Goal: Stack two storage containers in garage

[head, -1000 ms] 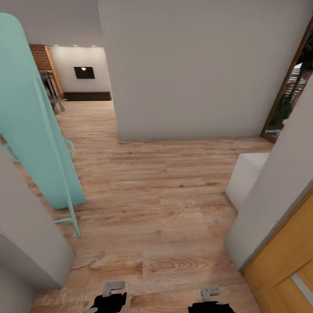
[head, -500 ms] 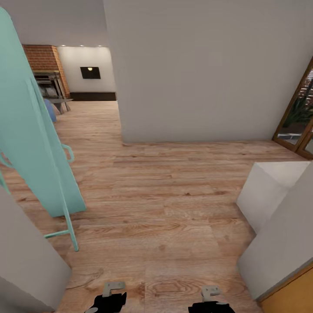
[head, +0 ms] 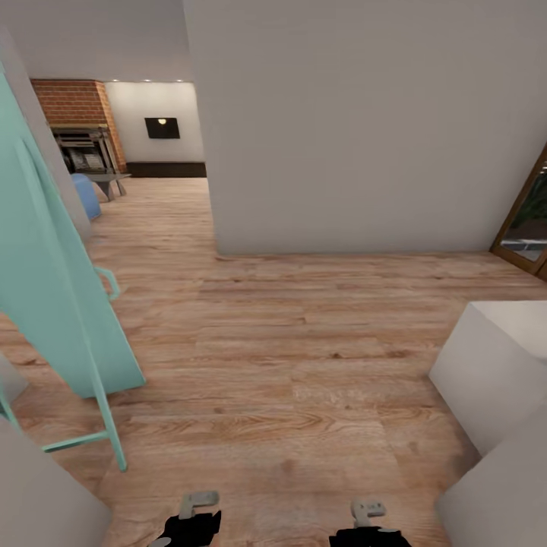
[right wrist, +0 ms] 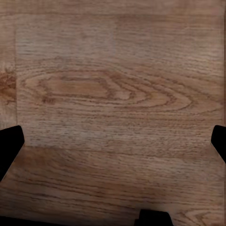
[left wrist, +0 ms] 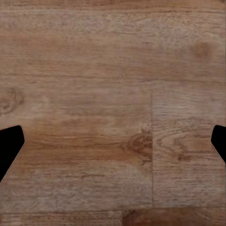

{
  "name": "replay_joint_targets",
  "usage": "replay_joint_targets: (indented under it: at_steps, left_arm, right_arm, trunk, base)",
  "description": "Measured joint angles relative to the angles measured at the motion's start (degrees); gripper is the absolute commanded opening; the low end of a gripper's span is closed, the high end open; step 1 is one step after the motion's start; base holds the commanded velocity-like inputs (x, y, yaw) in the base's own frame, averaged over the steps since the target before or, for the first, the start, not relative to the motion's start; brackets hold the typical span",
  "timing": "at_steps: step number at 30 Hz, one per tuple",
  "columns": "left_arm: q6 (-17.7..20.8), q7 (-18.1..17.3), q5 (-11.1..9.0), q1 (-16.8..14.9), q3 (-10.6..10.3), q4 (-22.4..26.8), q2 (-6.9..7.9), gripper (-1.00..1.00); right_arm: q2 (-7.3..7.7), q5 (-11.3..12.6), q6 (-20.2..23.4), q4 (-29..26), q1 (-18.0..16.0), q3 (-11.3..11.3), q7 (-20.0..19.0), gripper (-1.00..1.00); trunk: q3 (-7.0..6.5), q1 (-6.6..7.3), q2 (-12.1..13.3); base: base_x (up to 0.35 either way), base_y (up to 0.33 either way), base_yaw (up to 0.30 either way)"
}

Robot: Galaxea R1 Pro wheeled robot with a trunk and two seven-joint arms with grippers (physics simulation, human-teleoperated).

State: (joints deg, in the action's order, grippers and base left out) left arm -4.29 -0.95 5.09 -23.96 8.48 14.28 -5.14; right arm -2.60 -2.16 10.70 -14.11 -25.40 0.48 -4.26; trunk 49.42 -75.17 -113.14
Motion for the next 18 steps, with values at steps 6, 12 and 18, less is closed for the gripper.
replay_joint_targets:
  at_steps: [6, 12, 18]
  left_arm:
    - [0.00, 0.00, 0.01, 0.00, 0.00, 0.00, 0.00, 1.00]
    - [0.00, 0.00, 0.01, 0.00, 0.01, 0.00, 0.00, 1.00]
    - [0.00, 0.00, 0.00, 0.00, 0.01, 0.00, 0.00, 1.00]
  right_arm:
    - [0.00, 0.02, -0.05, 0.00, 0.00, 0.00, 0.00, 1.00]
    - [-0.04, 0.02, -0.07, 0.00, 0.00, 0.03, 0.01, 1.00]
    - [-0.02, 0.00, -0.07, 0.00, 0.00, 0.04, 0.01, 1.00]
  trunk:
    - [-0.01, 0.00, 0.00]
    - [-0.01, 0.00, 0.00]
    - [-0.06, 0.00, 0.00]
  base:
    - [0.344, 0.000, 0.004]
    - [0.344, -0.024, 0.041]
    - [0.344, -0.072, 0.084]
